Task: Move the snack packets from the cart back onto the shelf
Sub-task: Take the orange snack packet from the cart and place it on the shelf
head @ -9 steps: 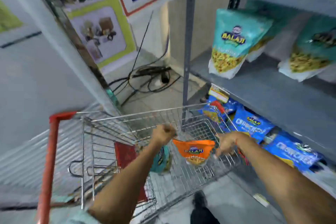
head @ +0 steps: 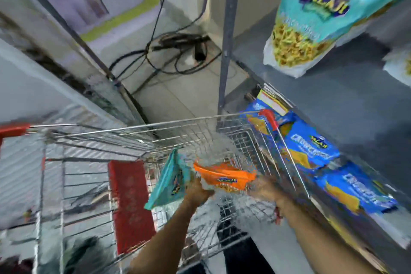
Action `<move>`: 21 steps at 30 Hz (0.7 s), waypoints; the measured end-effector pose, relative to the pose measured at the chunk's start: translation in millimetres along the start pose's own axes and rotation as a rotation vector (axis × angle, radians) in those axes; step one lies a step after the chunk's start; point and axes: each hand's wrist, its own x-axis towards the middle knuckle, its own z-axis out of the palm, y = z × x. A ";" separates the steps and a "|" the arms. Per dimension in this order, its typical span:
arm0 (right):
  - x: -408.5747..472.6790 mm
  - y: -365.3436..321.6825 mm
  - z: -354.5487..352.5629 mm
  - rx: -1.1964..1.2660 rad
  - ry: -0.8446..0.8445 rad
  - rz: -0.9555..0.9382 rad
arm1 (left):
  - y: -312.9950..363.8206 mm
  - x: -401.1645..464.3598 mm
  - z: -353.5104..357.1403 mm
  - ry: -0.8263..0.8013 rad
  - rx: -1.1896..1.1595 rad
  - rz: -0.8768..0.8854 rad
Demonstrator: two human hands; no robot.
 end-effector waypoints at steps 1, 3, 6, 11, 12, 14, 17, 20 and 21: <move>16.1 11.2 1.0 -0.049 -0.021 -0.024 | 8.2 0.3 1.2 0.063 -0.054 -0.011; 46.2 36.7 10.6 -0.059 -0.006 -0.069 | 27.1 1.1 1.6 0.158 -0.167 -0.052; 39.8 21.1 11.8 0.004 0.118 -0.099 | 38.8 9.1 0.4 0.251 -0.137 -0.149; 42.9 22.0 15.3 0.035 0.216 -0.132 | 39.8 15.5 -4.4 0.277 -0.077 -0.159; 43.1 22.2 16.1 0.028 0.270 -0.161 | 40.4 15.3 -5.6 0.278 -0.084 -0.157; 36.1 18.3 17.1 0.035 0.335 -0.160 | 43.7 8.4 -10.4 0.293 -0.127 -0.123; 12.8 6.0 16.8 0.025 0.441 -0.168 | 47.3 -10.3 -19.8 0.301 -0.193 -0.052; -16.4 -3.2 17.1 0.055 0.538 -0.291 | 49.2 -33.4 -32.1 0.339 -0.279 0.067; -26.7 -6.3 17.3 0.066 0.580 -0.320 | 51.3 -43.0 -37.9 0.349 -0.283 0.108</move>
